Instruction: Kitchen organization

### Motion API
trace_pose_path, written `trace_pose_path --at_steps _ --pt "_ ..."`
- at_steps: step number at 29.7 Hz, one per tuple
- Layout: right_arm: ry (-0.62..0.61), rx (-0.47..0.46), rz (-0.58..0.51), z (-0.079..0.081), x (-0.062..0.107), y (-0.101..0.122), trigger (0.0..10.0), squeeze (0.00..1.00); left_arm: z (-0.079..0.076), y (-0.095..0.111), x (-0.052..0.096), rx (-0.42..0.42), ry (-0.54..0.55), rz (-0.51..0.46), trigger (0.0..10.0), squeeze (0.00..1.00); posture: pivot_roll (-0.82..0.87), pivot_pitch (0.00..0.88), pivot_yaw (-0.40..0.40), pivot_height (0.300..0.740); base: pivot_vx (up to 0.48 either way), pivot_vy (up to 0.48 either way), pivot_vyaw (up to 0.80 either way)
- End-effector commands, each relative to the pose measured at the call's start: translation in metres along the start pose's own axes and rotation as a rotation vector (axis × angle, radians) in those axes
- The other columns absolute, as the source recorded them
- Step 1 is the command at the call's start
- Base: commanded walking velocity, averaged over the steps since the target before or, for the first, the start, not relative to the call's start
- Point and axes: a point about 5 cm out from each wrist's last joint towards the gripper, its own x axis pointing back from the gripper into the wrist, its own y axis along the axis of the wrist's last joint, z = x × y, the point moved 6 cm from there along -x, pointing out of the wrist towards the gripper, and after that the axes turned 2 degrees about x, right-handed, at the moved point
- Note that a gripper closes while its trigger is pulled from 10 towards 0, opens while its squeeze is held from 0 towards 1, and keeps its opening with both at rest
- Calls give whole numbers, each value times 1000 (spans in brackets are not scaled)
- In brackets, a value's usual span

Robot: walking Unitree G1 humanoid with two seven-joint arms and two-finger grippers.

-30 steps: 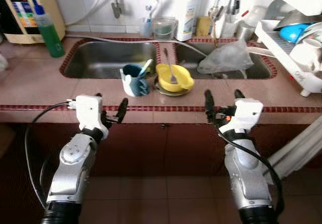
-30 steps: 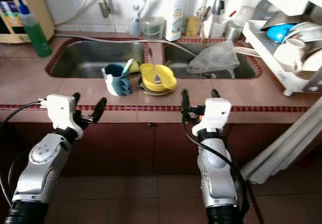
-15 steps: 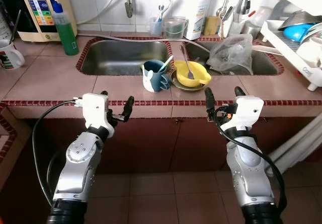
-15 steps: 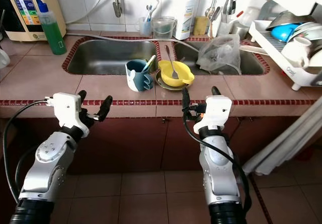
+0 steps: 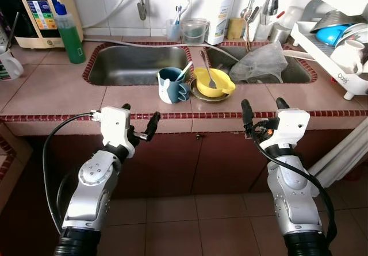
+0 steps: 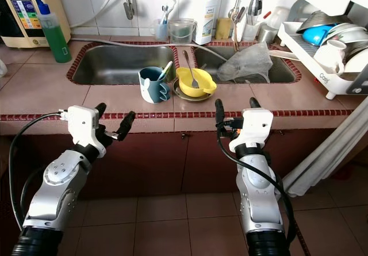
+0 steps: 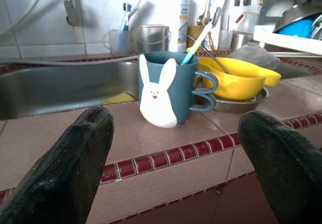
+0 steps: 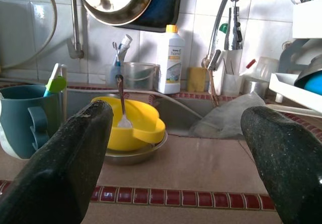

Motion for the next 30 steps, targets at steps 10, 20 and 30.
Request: trace_pose_path --at_steps 10,20,30 --pt "-3 -3 -4 -1 0 1 10000 0 -4 7 -1 -1 -31 -15 10000 0 -54 13 -13 740 54 0 0" --pt "-6 -4 -4 -1 0 1 10000 0 -4 9 -1 0 -32 -21 10000 0 -54 20 -14 740 353 0 0" --pt "-12 -4 -7 -3 -2 2 10000 0 -2 11 -3 2 -25 -27 10000 0 -54 24 -11 740 433 0 0"
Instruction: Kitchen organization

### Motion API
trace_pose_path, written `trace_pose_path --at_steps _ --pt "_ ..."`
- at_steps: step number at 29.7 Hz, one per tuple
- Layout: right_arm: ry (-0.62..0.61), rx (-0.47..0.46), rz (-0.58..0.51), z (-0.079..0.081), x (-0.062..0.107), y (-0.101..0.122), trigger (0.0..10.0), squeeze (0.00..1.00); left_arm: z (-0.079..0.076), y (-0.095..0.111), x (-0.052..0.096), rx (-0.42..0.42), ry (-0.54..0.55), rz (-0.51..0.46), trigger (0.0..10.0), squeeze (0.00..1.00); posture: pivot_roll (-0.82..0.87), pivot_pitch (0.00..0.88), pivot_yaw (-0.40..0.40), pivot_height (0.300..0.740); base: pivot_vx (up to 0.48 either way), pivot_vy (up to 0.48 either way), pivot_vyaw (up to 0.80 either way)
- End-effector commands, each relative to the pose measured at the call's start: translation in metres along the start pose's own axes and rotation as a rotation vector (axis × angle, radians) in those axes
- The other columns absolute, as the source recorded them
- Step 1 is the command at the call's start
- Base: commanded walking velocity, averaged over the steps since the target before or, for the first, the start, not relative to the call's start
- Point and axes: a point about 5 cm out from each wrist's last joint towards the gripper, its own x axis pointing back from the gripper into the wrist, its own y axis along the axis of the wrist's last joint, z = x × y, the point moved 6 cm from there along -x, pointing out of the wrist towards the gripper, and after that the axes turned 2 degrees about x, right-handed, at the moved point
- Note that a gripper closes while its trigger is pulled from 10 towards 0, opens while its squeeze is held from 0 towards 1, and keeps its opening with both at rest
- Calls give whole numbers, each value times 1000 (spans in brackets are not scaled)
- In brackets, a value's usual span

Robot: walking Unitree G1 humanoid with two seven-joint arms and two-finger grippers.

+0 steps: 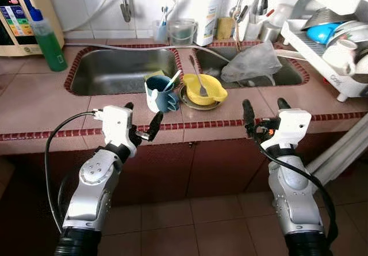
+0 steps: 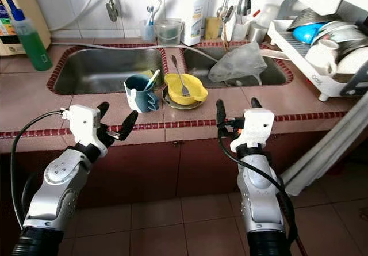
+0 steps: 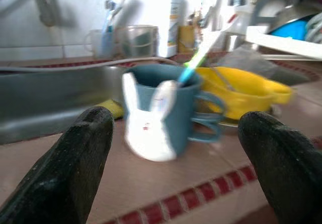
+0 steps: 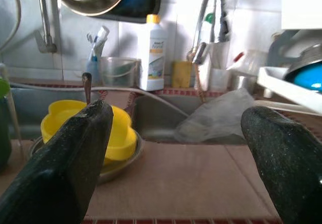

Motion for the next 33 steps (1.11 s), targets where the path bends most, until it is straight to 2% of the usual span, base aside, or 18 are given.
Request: trace_pose_path --at_steps 1,10,14,19,31,33 --pt "0 -5 -7 0 -2 2 10000 0 -1 6 -2 -1 -8 -13 10000 0 -55 25 -10 740 480 0 0" --pt "0 -6 -6 0 -1 2 10000 0 -1 7 -3 2 -7 -15 10000 0 -54 28 -11 740 429 0 0" --pt "-1 -7 -9 0 -1 2 10000 0 0 19 -1 39 5 -79 10000 0 -54 28 -11 740 0 0 0" --pt "0 -9 -9 0 -1 2 10000 0 -2 29 0 9 -12 -108 10000 0 -52 32 -11 740 0 0 0" --pt "21 -10 -5 3 -1 1 10000 0 -35 37 0 -62 -156 -122 10000 0 -53 38 -8 740 0 0 0" --pt "25 -7 -6 3 -2 2 10000 0 -46 39 0 -84 -191 -124 10000 0 -53 36 -6 740 0 0 0"
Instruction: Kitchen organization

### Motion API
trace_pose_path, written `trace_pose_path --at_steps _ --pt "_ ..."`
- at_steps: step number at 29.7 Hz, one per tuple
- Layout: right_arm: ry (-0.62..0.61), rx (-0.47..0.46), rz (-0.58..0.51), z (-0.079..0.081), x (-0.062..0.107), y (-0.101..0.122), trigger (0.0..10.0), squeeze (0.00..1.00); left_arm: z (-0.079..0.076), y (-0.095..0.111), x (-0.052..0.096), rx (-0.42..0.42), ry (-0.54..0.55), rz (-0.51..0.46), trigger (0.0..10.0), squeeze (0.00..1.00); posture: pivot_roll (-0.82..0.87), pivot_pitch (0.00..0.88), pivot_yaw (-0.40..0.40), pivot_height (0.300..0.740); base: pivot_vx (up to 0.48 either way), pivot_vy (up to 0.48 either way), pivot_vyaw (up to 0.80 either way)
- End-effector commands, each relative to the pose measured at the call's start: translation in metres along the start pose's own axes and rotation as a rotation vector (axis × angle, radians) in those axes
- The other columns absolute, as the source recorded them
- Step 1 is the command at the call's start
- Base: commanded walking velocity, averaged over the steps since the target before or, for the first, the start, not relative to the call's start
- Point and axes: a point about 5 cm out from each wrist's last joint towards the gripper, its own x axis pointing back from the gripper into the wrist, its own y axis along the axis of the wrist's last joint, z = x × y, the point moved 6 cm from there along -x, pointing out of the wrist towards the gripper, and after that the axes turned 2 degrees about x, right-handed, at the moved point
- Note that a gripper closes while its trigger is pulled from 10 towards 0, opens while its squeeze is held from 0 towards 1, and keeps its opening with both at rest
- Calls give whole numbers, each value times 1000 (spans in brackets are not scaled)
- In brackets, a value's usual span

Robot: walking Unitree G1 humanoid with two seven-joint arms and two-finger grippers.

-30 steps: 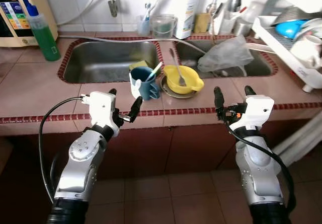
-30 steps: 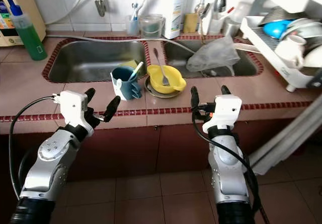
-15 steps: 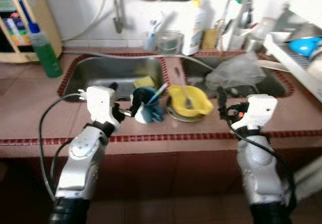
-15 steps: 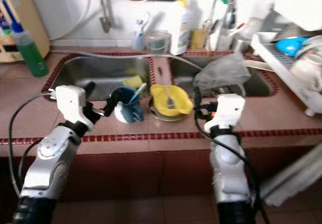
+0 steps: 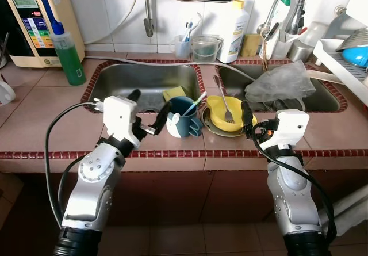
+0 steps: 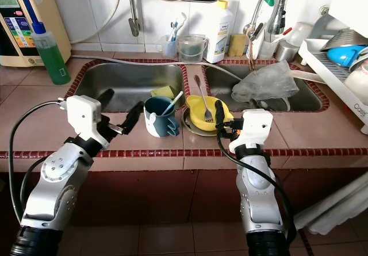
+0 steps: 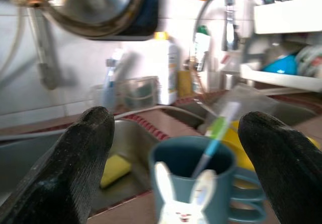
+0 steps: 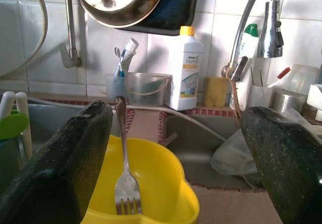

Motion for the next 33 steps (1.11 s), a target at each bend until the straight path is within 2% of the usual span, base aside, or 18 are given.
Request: trace_pose_path --at_steps 1,4,5,8,9,16,18,24,29,33 --pt "2 2 -12 -2 -2 4 10000 0 -11 5 -2 -19 -39 -10 10000 0 -53 36 -5 740 0 0 0" --pt "24 -14 -14 1 -3 5 10000 0 -21 5 -3 -10 -69 -11 10000 0 -54 34 -4 740 0 0 0" --pt "69 -56 -22 8 -2 6 10000 0 -27 5 -3 -17 -80 -10 10000 0 -53 31 -3 740 0 0 0" --pt "119 -106 -30 16 -1 9 10000 0 -30 5 -4 -40 -91 -7 10000 0 -52 29 -4 740 0 0 0" --pt "163 -140 -38 23 0 12 10000 0 -32 5 -4 -54 -102 -1 10000 0 -54 30 -4 740 0 0 0" --pt "183 -118 -35 27 -4 12 10000 0 -35 3 -6 -69 -110 11 10000 0 -53 25 -1 740 0 0 0" --pt "185 -113 -33 27 -13 13 10000 0 -41 -4 -4 -62 -115 31 10000 0 -54 24 1 740 0 0 0" --pt "213 -130 -39 28 -28 18 10000 0 -47 -5 -3 -45 -114 33 10000 0 -45 26 -4 740 0 0 0" --pt "236 -151 -42 32 -40 20 10000 0 -47 -4 -3 -50 -108 32 10000 0 -37 31 -8 740 0 0 0" --pt "261 -205 -41 37 -49 22 10000 0 -42 -8 0 -60 -87 48 10000 0 -28 41 -15 740 0 0 0"
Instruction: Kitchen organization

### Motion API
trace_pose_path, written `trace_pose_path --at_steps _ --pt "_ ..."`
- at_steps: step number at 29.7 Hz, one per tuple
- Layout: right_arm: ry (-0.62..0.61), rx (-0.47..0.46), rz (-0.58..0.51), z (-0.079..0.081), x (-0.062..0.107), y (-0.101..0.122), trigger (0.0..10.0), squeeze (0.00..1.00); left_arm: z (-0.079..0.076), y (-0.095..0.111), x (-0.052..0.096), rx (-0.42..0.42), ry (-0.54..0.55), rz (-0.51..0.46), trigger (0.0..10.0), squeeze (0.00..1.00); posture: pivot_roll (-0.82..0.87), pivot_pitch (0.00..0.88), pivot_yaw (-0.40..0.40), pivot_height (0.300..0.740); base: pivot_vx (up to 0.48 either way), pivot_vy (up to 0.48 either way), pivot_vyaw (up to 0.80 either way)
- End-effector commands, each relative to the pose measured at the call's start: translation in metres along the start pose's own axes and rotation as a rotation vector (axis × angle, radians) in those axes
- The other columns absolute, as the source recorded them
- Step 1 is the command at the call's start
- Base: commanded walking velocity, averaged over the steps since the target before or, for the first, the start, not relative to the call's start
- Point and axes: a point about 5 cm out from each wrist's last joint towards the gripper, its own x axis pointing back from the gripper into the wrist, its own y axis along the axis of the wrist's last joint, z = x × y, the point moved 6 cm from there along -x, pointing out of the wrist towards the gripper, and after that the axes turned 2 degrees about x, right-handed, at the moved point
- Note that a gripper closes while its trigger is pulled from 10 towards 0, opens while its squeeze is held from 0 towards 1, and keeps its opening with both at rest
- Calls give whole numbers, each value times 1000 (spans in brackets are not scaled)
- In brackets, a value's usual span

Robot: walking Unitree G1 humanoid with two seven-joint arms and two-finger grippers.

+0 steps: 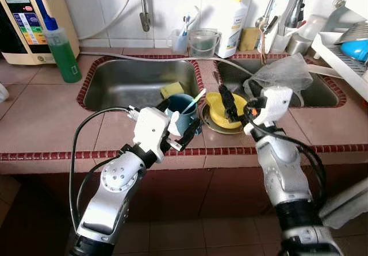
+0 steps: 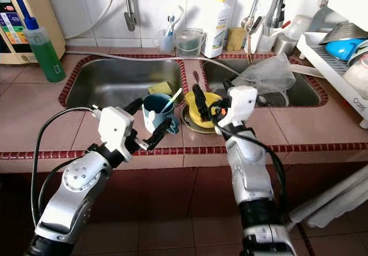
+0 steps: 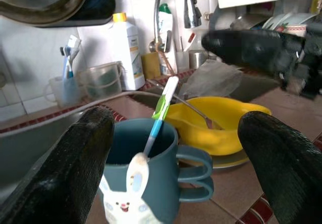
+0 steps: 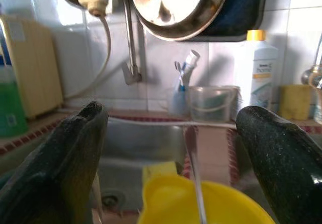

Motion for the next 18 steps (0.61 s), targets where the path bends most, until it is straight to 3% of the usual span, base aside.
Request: trace_pose_path --at_steps 1,14,18 --pt "5 -28 0 -1 -3 0 10000 0 0 3 1 -18 3 -4 10000 0 -26 42 -16 740 0 0 0" --pt "68 -185 33 5 -18 -11 10000 0 12 2 13 -55 0 8 10000 0 -6 59 -32 740 0 0 0" --pt "127 -220 59 17 -24 -16 10000 0 10 4 15 -65 -15 5 10000 0 -2 61 -33 740 0 0 0"
